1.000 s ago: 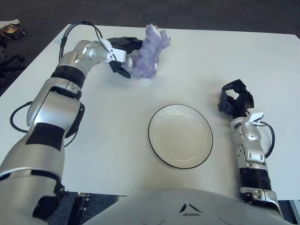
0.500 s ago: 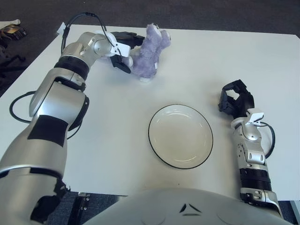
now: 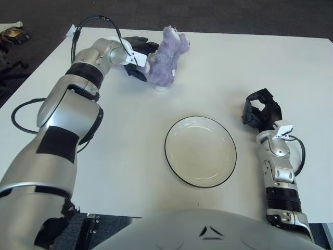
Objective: Put the doll into the plate.
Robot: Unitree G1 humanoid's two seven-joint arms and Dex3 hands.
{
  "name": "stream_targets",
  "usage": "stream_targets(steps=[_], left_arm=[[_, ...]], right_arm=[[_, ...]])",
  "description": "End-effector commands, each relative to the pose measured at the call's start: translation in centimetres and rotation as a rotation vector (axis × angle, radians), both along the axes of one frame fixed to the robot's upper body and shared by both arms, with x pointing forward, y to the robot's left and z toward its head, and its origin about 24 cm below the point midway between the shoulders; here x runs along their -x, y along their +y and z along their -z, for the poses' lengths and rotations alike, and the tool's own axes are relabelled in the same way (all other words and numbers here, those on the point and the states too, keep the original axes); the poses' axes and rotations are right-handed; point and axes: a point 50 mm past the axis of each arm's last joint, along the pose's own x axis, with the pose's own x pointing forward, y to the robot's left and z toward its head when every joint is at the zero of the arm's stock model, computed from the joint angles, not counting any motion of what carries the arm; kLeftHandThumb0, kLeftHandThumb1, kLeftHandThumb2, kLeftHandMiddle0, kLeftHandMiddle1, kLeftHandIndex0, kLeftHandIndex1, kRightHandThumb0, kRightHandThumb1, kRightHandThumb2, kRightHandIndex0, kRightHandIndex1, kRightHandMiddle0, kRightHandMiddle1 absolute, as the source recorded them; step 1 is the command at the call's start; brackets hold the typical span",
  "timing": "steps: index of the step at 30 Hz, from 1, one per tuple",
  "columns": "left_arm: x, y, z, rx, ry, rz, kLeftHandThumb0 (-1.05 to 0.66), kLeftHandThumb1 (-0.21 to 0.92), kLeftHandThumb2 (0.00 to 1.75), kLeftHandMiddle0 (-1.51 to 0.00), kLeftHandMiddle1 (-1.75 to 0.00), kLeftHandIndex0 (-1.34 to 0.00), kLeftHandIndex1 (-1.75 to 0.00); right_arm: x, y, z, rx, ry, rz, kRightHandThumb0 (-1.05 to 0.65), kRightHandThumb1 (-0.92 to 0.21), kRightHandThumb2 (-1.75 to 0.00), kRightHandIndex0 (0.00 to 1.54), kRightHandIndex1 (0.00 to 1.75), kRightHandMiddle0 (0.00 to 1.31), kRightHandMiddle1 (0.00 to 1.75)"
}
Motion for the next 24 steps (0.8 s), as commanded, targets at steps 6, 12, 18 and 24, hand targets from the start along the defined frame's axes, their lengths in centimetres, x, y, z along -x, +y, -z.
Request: stream_targets(steps=[6, 12, 18, 24], left_arm=[[-0.4, -0.5, -0.5, 0.023, -0.097, -0.023, -0.98, 0.69, 0.42, 0.00, 0.00, 0.00, -0.14], [-0.6, -0.6, -0.2, 0.033, -0.095, -0.064, -0.97, 0.68, 0.40, 0.00, 0.00, 0.00, -0.12], [-0.7, -0.8, -0.1, 0.025, -0.074, -0.092, -0.96, 0.68, 0.39, 0.00, 0.00, 0.00, -0.09], [-0.8, -1.0, 0.6, 0.001, -0.047, -0.131, -0.91, 0.67, 0.39, 0.00, 0.00, 0.00, -0.09]], right_arm=[[1.4, 0.0, 2.7, -0.025, 0.128, 0.002, -0.41, -0.57, -1.00, 1.26, 1.75, 0.42, 1.75], [1.5, 0.1, 2.7, -0.019, 0.134, 0.007, -0.42, -0.57, -1.00, 1.26, 1.75, 0.42, 1.75], [1.5, 0.2, 2.6, -0.019, 0.136, 0.008, -0.41, -0.57, -1.00, 1.25, 1.75, 0.42, 1.75], [1.5, 0.2, 2.5, -0.018, 0.142, 0.001, -0.41, -0.57, -1.00, 1.23, 1.75, 0.42, 1.75]])
